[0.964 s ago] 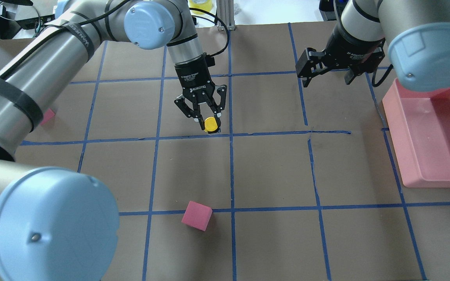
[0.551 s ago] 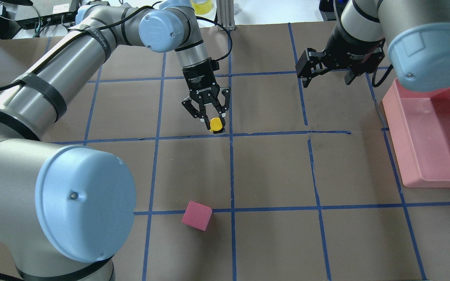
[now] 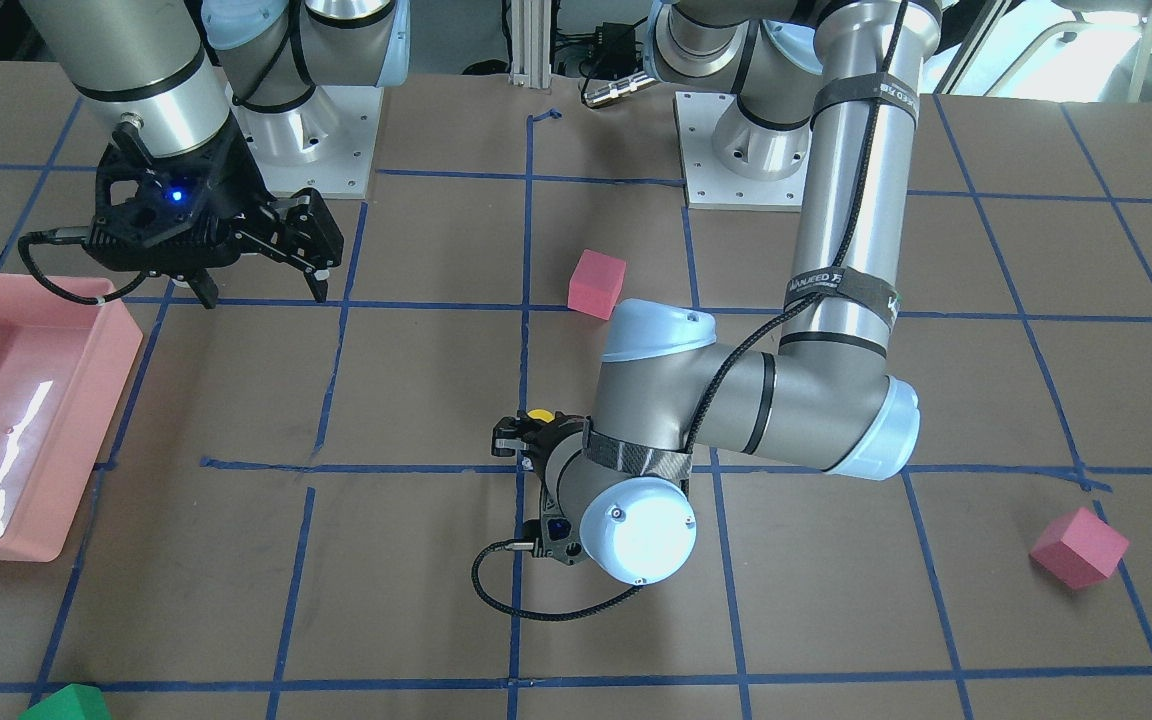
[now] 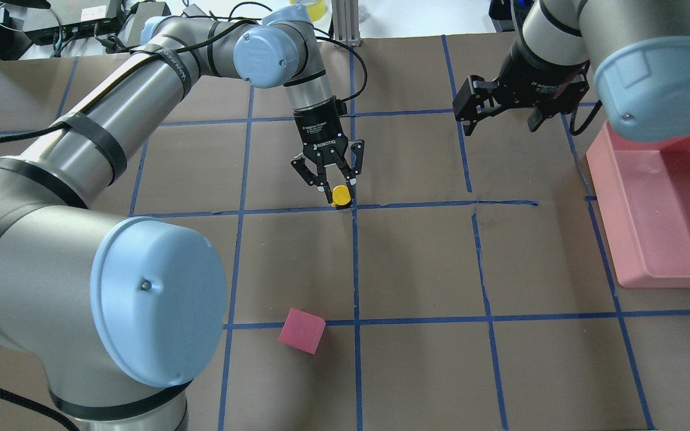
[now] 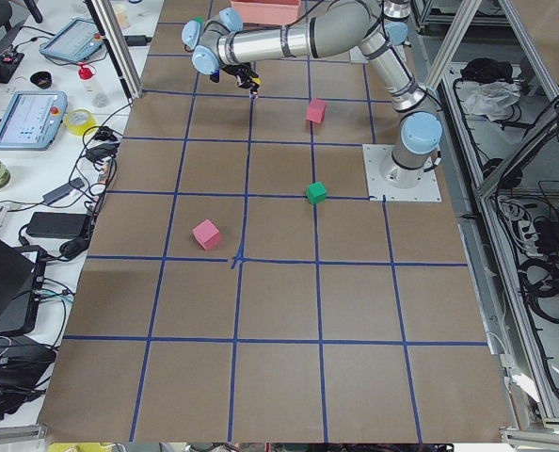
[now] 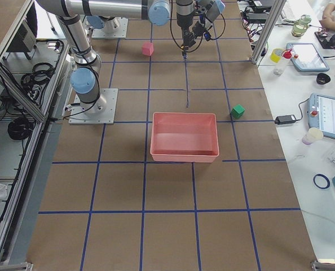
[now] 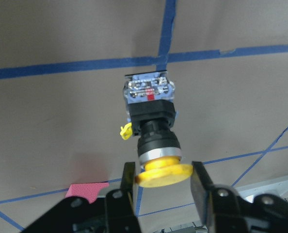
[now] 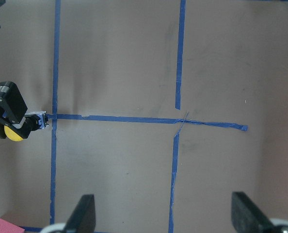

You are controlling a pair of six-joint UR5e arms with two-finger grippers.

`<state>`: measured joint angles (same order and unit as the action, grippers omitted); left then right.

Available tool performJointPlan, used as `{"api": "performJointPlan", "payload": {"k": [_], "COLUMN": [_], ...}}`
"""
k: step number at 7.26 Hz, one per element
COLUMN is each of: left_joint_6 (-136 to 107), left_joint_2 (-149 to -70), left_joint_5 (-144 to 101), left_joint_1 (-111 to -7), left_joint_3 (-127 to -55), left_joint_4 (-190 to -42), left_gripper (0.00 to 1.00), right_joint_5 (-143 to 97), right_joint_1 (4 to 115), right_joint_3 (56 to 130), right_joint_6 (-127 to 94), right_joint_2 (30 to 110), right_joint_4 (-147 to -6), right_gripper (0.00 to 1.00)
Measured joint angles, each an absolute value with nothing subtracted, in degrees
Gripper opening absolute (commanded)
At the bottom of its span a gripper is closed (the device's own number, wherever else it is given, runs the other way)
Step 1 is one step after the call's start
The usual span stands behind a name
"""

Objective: Align button upright

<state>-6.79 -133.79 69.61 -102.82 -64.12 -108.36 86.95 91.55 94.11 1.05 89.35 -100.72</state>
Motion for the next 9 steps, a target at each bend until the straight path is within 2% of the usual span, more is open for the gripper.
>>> {"api": "performJointPlan", "payload": {"k": [1,2,3,5,7,9], "left_joint_6": [-6.8,-6.6,-6.4,-6.0,-5.7,-5.1], "left_joint_2": [-133.9,-133.9,-133.7,-132.3,-128.1,-122.6], "left_joint_5": [69.6,69.6,69.6,69.9,70.7,73.9], "left_joint_1": [-102.9,-103.0,-103.0,-103.1,-103.1,-102.8], "left_joint_3": [-64.1,-64.3,-64.4,-64.6,-64.6,-65.0], "left_joint_4": [-108.3,-108.0,-107.5,-107.2,-107.0,-104.1], "left_gripper": [0.59,0.61,0.72,0.77,0.81,0.93], "right_joint_5": [86.9,86.9,86.9,86.9,86.9,86.9], "right_joint_1": [91.5,91.5,91.5,91.5,91.5,91.5], "right_joint_3": [94.2,94.2,94.2,94.2,94.2,94.2], "right_joint_6": [1.1,1.1,1.1,1.1,1.1,1.1], "right_joint_2": [89.4,89.3,89.3,89.3,89.3,89.3], "right_joint_4": [-100.7,-100.7,-100.7,-100.7,-100.7,-100.7], "right_gripper": [1.00,1.00,1.00,1.00,1.00,1.00]}}
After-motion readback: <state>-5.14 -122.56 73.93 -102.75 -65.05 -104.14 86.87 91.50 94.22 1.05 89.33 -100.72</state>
